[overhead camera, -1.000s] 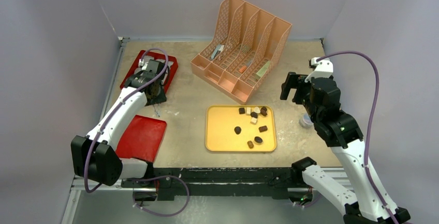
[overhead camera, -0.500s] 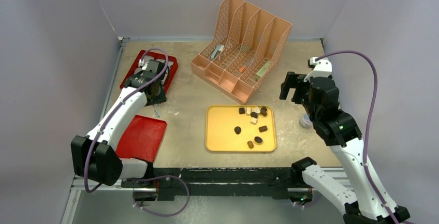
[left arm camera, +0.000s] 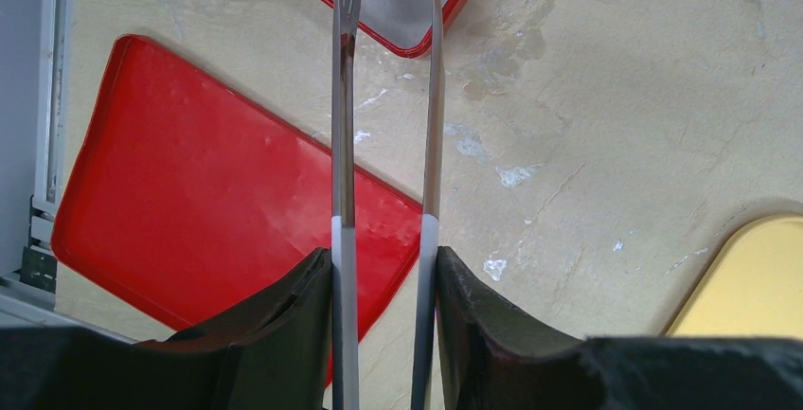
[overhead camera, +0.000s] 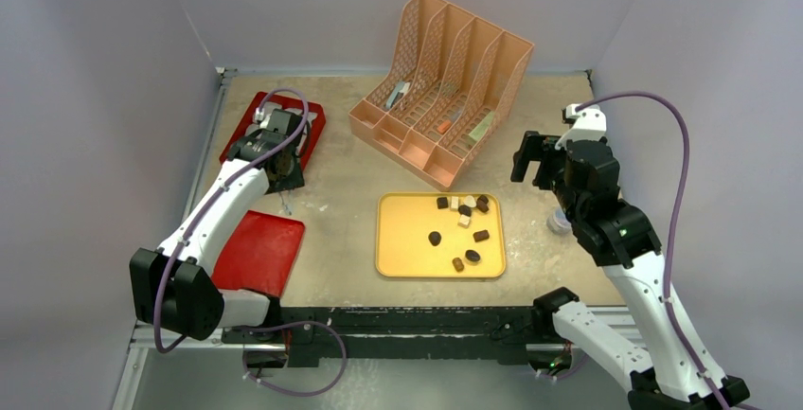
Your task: Pack the chocolate
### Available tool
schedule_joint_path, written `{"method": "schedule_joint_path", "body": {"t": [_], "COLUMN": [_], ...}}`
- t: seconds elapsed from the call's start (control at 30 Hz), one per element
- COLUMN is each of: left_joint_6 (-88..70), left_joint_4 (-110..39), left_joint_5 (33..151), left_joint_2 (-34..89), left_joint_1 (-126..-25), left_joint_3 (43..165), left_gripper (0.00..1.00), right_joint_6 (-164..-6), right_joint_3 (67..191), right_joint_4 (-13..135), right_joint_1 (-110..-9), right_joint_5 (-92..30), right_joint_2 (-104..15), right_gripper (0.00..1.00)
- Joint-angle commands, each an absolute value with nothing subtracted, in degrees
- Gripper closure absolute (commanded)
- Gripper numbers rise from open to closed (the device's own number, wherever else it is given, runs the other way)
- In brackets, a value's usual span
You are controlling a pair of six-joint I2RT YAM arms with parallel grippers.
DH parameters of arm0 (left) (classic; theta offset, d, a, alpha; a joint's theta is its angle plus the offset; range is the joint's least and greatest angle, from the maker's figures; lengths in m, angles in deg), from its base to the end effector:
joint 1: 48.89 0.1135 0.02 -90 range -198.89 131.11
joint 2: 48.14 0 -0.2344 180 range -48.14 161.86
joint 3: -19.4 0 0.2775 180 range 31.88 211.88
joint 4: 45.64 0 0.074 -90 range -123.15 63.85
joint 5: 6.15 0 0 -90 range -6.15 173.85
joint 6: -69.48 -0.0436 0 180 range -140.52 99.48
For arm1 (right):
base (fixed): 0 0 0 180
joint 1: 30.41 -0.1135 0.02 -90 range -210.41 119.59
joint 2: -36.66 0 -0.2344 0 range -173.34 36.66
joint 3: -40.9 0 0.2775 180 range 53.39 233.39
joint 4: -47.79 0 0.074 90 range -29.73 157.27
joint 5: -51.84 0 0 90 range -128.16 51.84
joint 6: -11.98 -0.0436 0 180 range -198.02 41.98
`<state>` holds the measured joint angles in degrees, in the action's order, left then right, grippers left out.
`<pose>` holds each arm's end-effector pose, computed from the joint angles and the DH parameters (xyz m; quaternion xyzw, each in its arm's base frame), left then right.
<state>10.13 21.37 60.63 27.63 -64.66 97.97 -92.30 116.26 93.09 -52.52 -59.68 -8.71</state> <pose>0.2830 -0.0620 0.2516 -0.1682 0.9410 0.0941 0.2782 0.1970 0.0628 0.3888 0.0597 0.7869 0.0451 0.6125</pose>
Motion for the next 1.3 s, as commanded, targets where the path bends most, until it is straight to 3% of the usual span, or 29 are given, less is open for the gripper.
{"method": "schedule_joint_path", "body": {"t": [0.0,0.43,0.93,1.27], "left_joint_6": [9.27,8.86,4.58,4.19], "left_joint_4": [20.64,19.73,15.65,12.47], "left_joint_5": [60.74,62.55,73.99,75.97], "left_joint_2": [25.63,24.32,19.35,18.42], "left_joint_1": [-64.41,-64.36,-64.98,-77.32], "left_joint_3": [99.23,99.56,104.10,107.22], "left_gripper": [0.61,0.60,0.63,0.64], "right_joint_6": [-91.67,-91.88,-93.32,-93.68], "right_joint_3": [116.67,116.24,117.17,117.87], "right_joint_4": [90.86,90.72,90.94,91.52], "right_joint_1": [-52.39,-52.39,-52.39,-52.39], "right_joint_5": [-59.50,-59.35,-58.89,-58.26], "right_joint_2": [-8.30,-7.95,-8.06,-7.74], "right_gripper": [0.02,0.02,0.03,0.03]}}
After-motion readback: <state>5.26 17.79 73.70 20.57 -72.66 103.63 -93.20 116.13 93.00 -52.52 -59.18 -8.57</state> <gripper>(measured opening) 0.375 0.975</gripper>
